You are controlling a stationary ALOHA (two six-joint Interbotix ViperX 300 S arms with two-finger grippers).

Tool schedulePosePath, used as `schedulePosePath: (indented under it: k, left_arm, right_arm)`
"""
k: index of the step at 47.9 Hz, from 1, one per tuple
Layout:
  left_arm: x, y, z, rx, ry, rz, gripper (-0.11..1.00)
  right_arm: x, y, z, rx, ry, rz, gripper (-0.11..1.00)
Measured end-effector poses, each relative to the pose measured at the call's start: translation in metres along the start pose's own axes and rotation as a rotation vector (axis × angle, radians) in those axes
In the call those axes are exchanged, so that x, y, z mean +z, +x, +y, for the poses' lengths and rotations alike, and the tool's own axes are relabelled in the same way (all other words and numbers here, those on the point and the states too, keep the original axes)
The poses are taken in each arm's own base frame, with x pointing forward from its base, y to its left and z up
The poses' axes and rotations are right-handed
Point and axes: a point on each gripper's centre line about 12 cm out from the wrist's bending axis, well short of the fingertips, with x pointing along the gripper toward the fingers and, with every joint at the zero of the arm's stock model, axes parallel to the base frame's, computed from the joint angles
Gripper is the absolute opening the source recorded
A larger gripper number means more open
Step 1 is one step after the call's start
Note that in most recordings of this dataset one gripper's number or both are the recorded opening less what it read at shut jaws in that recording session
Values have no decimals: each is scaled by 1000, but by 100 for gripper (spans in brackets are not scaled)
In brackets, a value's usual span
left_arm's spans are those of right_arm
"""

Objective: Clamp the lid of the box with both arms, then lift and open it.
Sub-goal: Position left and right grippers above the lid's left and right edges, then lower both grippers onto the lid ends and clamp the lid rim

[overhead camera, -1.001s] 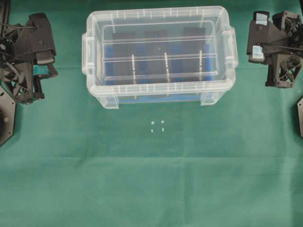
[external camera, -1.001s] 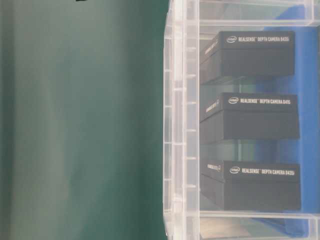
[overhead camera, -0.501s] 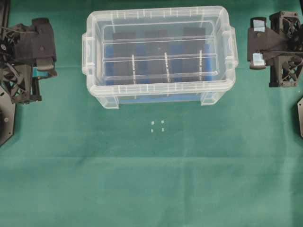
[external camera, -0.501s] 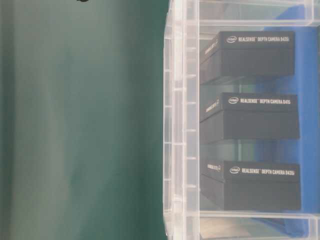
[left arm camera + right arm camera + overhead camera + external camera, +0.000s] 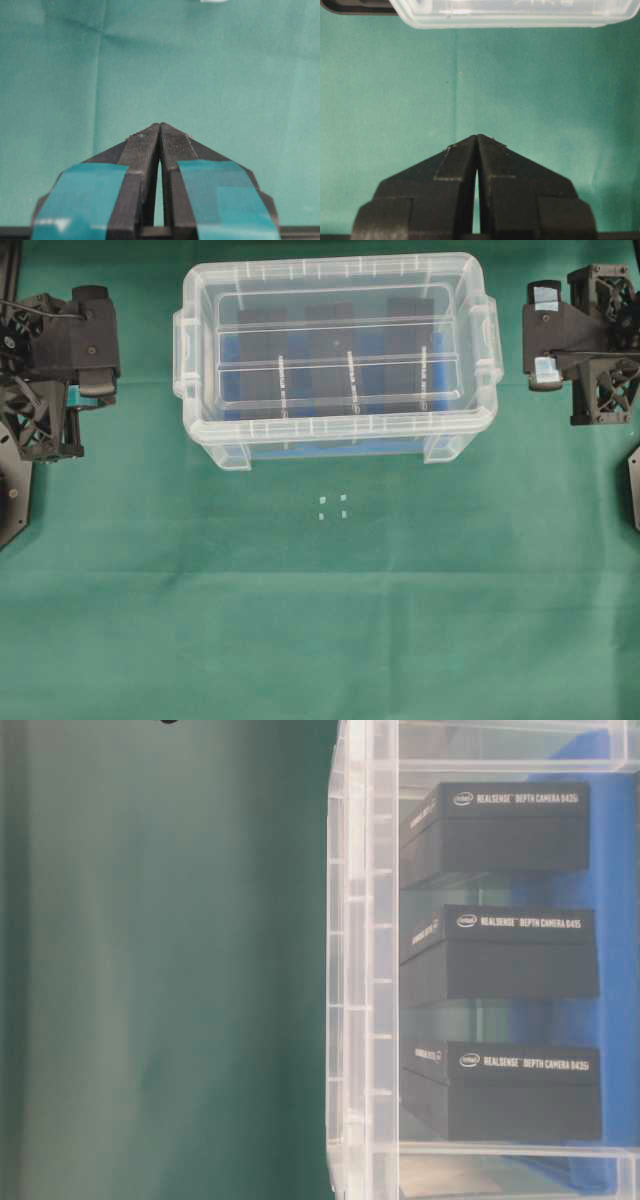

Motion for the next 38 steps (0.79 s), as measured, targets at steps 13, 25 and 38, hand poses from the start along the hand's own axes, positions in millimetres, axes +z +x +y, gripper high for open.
schedulePosePath:
  k: [13,25,38]
  left_arm:
    - [17,12,3,-4,5,16,1]
    - [40,30,7,-3,10,23,1]
    - [58,42,11,-5,38,27,1]
  right_arm:
    - [5,4,-1,1,-4,-10,0]
    - [17,11,-3,0,-6,-29,0]
    - [35,19,0,10,-32,-50,0]
